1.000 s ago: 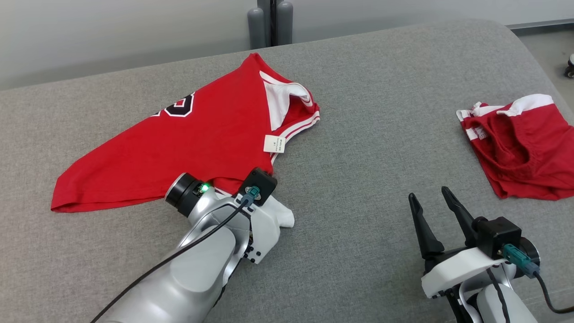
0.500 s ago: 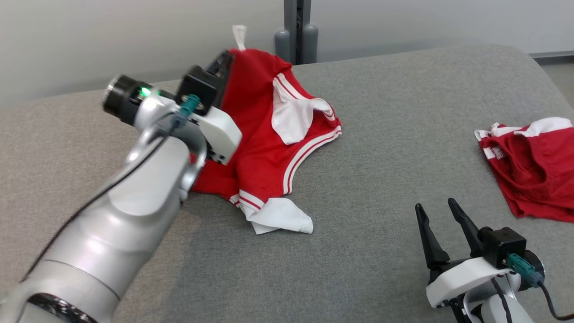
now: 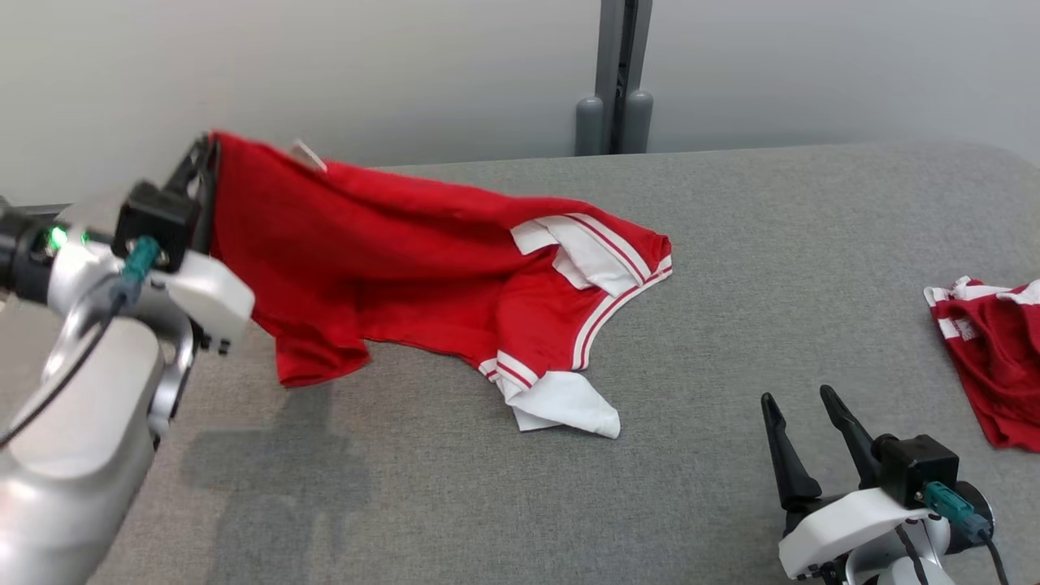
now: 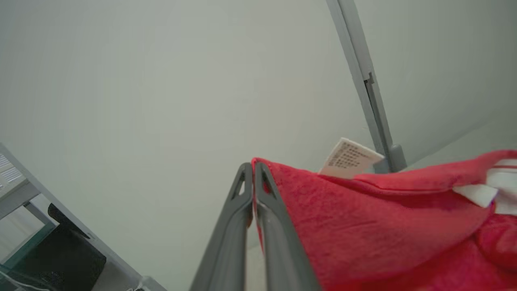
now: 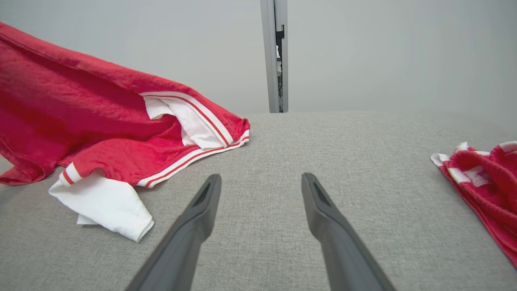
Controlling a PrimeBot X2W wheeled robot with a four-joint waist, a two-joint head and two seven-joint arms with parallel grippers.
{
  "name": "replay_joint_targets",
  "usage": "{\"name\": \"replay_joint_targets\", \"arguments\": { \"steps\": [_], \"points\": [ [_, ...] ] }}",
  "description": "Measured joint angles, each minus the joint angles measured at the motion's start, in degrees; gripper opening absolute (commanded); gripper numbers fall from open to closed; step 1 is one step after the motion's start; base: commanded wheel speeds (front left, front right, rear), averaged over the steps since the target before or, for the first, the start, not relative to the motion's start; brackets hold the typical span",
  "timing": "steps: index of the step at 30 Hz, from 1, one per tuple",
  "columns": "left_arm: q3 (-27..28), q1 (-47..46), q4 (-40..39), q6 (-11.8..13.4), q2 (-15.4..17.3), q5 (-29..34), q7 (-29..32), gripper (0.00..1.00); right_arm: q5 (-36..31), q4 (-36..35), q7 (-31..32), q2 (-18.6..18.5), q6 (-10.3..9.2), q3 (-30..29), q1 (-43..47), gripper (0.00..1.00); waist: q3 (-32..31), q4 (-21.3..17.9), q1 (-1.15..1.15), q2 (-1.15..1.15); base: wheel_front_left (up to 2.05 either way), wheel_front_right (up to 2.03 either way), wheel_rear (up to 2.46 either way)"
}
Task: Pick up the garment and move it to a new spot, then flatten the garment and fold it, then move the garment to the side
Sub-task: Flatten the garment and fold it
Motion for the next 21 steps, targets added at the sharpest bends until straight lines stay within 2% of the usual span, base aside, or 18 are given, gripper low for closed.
{"name": "replay_joint_targets", "arguments": {
  "steps": [5,11,12,14,15,16,21],
  "points": [
    [-0.42,11.51,-1.68,1.52,-0.1,-3.45,0.4,0.0,0.0,0.22,0.0,0.05,0.0,0.59,-0.09,1.0,-0.22,1.46,0.0,0.0,0.0,0.0,0.0],
    [0.04,21.73,0.24,3.12,-3.77,-7.7,-0.15,0.0,0.02,0.52,0.0,0.04,0.0,1.82,-0.62,1.0,-0.4,1.38,0.0,0.0,0.0,0.0,0.0],
    [0.51,22.8,0.7,3.68,-4.33,-8.15,-0.24,0.04,0.04,0.58,0.0,0.01,0.0,2.05,-0.7,1.0,-0.44,1.26,0.0,0.0,0.0,0.0,0.0],
    [1.38,24.35,1.78,4.16,-5.42,-9.12,-0.64,0.38,0.25,0.71,0.0,-0.2,0.0,2.29,-0.74,1.0,-0.51,1.07,0.0,0.0,0.0,0.0,0.0],
    [1.57,24.94,2.16,4.16,-5.89,-9.29,-0.66,0.82,0.32,0.8,0.0,-0.33,0.0,2.31,-0.75,1.0,-0.55,1.03,0.0,0.0,0.0,0.0,0.0],
    [2.08,25.52,2.43,4.38,-6.47,-9.55,-0.71,1.0,0.33,0.86,0.0,-0.37,0.0,2.42,-0.76,1.0,-0.58,1.01,0.0,0.0,0.0,0.0,0.0],
    [4.95,26.47,1.87,5.38,-7.44,-8.89,-0.96,1.0,0.41,1.03,0.0,-0.36,0.0,2.88,-0.73,1.0,-0.85,1.15,0.0,0.0,0.0,0.0,0.0]
  ]
}}
